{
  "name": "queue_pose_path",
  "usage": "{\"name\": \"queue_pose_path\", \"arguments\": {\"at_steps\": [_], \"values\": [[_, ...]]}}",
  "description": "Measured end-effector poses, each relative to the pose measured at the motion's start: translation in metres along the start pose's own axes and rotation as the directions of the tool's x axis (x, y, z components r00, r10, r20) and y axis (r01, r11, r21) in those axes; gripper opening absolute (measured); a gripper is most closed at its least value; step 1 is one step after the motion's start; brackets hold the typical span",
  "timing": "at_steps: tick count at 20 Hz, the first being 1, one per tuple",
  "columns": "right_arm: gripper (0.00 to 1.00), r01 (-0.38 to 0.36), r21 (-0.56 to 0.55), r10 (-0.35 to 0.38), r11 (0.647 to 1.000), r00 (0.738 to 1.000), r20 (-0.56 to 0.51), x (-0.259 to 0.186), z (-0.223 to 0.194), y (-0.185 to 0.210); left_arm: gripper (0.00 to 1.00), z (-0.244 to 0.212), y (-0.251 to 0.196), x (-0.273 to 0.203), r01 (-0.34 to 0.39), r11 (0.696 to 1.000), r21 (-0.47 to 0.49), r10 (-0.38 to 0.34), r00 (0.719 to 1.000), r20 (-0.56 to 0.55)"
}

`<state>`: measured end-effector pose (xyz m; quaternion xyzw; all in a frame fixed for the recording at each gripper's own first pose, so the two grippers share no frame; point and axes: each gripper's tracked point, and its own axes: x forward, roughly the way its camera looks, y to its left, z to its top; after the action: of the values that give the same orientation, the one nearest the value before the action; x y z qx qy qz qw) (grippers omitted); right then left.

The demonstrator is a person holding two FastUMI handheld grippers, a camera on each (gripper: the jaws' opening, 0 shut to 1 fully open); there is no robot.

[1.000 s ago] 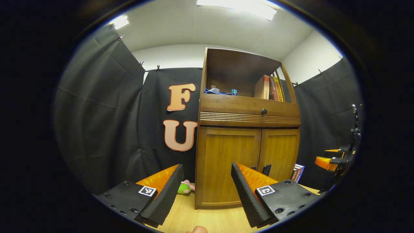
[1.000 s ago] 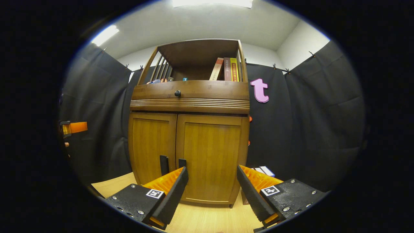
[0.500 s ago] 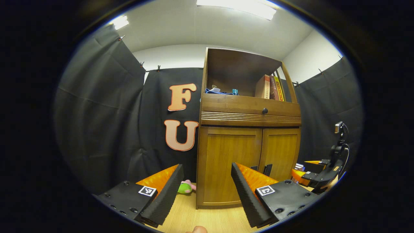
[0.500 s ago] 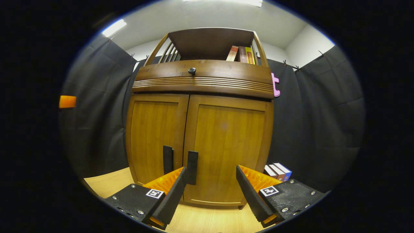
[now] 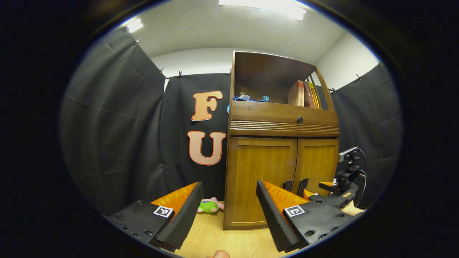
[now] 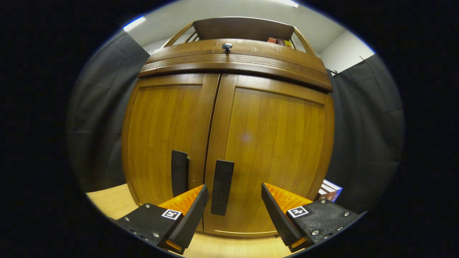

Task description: Open the right door of the double-door shoe cabinet with the right hand, and open the left door with the left hand.

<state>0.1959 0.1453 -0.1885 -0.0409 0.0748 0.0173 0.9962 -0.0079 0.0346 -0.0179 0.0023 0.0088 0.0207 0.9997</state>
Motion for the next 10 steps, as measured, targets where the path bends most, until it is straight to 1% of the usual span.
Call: {"name": "queue_pose_path", "arguments": {"at_steps": [2,6,9,10], "values": [[0.92,0.004,0.037,-0.003,0.999,1.0,-0.026,0.015,-0.009,0.006,0.95,-0.002,0.004,0.003,-0.008,1.0,0.002,0.008,1.0,-0.008],[0.91,0.002,0.078,0.002,0.997,0.999,-0.04,0.036,-0.016,0.012,0.95,-0.006,0.008,0.005,-0.015,1.0,0.01,0.015,1.0,-0.016],[0.75,-0.018,0.114,0.024,0.993,0.998,-0.056,0.044,-0.022,0.018,0.95,-0.009,0.011,0.006,-0.021,1.0,0.006,0.021,1.0,-0.021],[0.72,-0.026,0.125,0.034,0.992,0.998,-0.06,0.046,-0.023,0.02,0.96,-0.009,0.012,0.006,-0.021,1.0,0.005,0.022,1.0,-0.023]]}}
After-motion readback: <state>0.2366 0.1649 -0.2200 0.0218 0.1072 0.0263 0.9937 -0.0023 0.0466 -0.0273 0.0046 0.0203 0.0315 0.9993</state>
